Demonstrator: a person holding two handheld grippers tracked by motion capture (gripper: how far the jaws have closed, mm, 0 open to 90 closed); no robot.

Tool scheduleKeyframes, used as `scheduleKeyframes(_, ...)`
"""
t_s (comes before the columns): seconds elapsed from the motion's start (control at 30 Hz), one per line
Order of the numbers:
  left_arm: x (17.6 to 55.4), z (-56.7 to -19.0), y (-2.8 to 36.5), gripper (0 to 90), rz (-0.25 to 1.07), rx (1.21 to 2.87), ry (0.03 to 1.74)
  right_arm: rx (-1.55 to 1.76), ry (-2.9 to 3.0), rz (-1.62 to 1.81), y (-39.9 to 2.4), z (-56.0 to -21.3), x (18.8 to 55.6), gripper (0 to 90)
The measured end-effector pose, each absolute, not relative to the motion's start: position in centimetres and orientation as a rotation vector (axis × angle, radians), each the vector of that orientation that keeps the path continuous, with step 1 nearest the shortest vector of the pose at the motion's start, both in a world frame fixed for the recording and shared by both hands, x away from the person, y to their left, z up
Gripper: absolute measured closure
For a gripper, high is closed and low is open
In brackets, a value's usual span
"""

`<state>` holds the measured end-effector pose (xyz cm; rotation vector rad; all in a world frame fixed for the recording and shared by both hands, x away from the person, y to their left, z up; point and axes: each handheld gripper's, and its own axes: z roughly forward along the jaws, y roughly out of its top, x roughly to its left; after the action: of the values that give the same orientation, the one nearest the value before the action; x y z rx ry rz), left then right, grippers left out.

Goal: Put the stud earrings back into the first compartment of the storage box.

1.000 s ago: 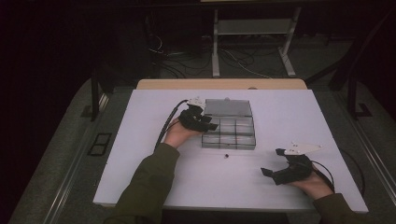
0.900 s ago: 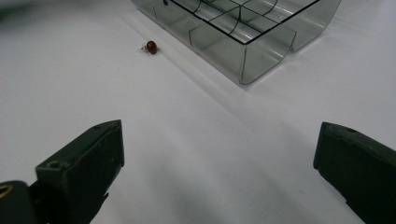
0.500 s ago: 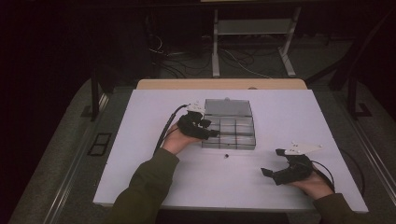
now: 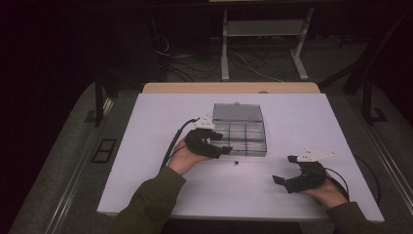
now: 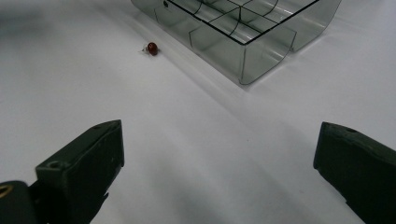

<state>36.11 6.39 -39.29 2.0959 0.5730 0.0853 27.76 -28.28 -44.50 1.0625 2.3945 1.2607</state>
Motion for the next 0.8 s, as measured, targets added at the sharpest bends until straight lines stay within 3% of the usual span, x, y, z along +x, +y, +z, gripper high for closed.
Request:
scheduleKeyframes(0.27, 34.3, -40.4, 6.3, 35.6, 0.076, 2.117, 0.559, 1.062, 2.391, 1.259, -28.3, -44.5, 27.8, 1.3)
scheduleKeyframes(0.8, 34.2, -42.6, 4.4, 56.2, 0.048, 2.174, 0.532, 1.064, 2.392, 1.252, -28.2, -44.6, 27.8, 1.3)
